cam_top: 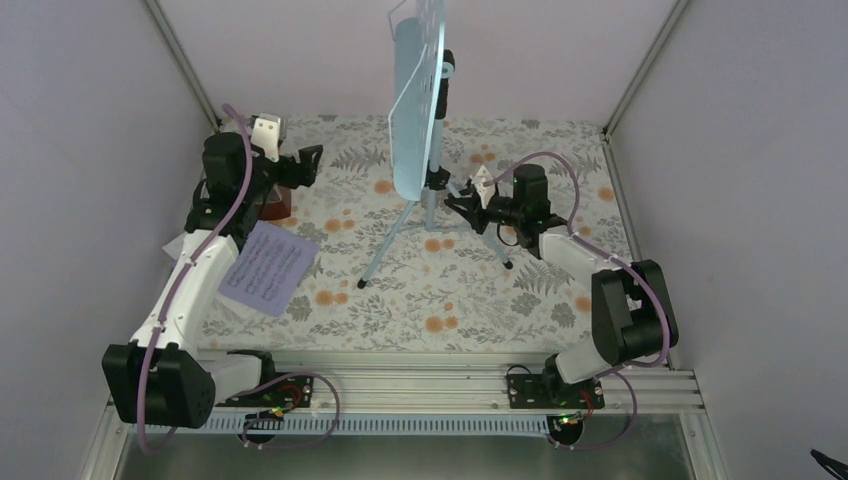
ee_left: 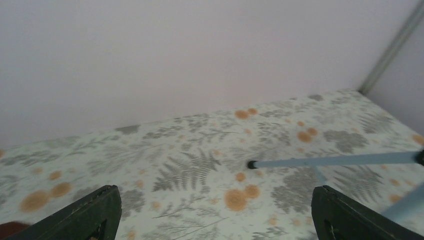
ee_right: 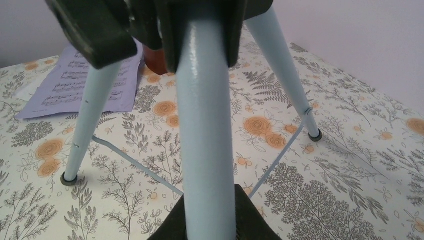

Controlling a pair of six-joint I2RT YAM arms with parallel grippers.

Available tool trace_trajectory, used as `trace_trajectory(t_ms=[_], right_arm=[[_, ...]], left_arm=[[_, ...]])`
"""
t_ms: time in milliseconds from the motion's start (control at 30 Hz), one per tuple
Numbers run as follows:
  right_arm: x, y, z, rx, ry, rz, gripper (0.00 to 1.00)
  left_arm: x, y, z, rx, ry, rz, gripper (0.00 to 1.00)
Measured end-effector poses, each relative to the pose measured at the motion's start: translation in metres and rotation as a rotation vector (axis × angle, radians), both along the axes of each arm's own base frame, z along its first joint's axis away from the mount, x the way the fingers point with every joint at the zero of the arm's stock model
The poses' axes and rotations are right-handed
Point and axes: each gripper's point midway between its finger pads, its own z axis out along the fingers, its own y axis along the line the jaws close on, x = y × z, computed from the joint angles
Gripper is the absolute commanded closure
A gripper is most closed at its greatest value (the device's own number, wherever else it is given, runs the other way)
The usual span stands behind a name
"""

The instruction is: Pack up the instrument practice props

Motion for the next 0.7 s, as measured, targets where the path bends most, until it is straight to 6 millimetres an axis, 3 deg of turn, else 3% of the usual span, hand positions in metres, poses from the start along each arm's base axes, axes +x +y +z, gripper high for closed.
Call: trace_trajectory(t_ms=[267, 367, 533, 700], right_arm=[[-0.002, 0.012, 0.0, -0.003, -0.013, 0.041, 0.92], [0.004, 0.014, 0.0, -0.007, -0.008, 0.04, 0.78], [0.011, 0.011, 0.002, -0.002, 0.018, -0.01, 0.43], [0.002, 0.002, 0.017, 0.035, 0.013, -0.058, 0.28]], left_arm=[[-0.015, -0.055, -0.018, -0.115, 0.052, -0.298, 0.12], [-0.029, -0.078, -0.036, -0.162, 0.112, -0.407, 0.13], [-0.049, -0.119, -0.06, -0.187, 0.208, -0.567, 0.13], [-0.062, -0.15, -0.08, -0.167, 0.278, -0.667, 0.18]])
